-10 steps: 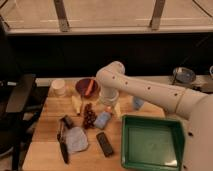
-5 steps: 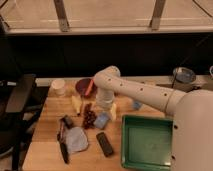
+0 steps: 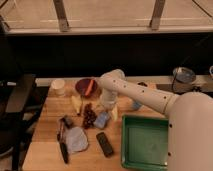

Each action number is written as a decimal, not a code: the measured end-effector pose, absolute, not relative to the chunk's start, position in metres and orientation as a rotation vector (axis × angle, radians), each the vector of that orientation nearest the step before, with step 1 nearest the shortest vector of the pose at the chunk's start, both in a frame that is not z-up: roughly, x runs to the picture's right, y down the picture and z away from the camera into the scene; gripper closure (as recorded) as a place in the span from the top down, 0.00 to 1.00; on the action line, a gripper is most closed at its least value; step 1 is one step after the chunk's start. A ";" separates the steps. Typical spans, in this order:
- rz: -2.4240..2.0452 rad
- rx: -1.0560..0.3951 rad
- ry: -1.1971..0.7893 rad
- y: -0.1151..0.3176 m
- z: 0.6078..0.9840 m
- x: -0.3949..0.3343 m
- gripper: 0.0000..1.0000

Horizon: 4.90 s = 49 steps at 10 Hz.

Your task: Wipe table surface with sponge

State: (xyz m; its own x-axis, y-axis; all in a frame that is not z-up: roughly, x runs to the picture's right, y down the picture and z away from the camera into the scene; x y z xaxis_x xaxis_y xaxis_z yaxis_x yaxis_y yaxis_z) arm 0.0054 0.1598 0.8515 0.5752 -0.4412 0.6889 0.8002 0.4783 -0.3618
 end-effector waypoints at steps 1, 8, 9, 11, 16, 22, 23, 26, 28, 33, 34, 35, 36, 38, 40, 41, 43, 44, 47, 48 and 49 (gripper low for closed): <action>-0.796 -0.735 -0.564 0.166 0.860 0.005 0.79; -0.853 -0.723 -0.522 0.178 0.845 0.003 0.16; -0.898 -0.717 -0.521 0.184 0.829 -0.002 0.05; -0.941 -0.728 -0.527 0.203 0.809 -0.002 0.00; -0.956 -0.730 -0.530 0.211 0.800 -0.005 0.00; -0.981 -0.681 -0.481 0.176 0.787 -0.013 0.00; -0.980 -0.679 -0.484 0.175 0.791 -0.014 0.00; -0.968 -0.656 -0.533 0.187 0.814 -0.012 0.00; -0.957 -0.651 -0.555 0.191 0.827 -0.007 0.00; -0.949 -0.675 -0.540 0.204 0.838 0.010 0.00; -0.949 -0.687 -0.530 0.206 0.840 0.014 0.00; -0.938 -0.699 -0.510 0.206 0.844 0.027 0.00; -0.929 -0.706 -0.491 0.205 0.846 0.038 0.00; -0.933 -0.698 -0.469 0.195 0.848 0.043 0.00; -0.961 -0.679 -0.454 0.179 0.848 0.032 0.00; -0.974 -0.673 -0.457 0.175 0.849 0.024 0.00; -0.998 -0.659 -0.484 0.175 0.851 0.001 0.00; -1.008 -0.648 -0.508 0.176 0.852 -0.011 0.00; -1.009 -0.649 -0.562 0.200 0.844 -0.016 0.00; -1.001 -0.658 -0.569 0.210 0.840 -0.010 0.00; -0.984 -0.666 -0.566 0.215 0.838 0.002 0.00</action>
State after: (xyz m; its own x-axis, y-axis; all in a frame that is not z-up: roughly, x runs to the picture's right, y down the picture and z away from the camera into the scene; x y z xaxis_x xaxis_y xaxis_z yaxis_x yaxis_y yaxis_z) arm 0.0021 0.2151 0.8376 0.4433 -0.5611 0.6990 0.8865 0.3899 -0.2493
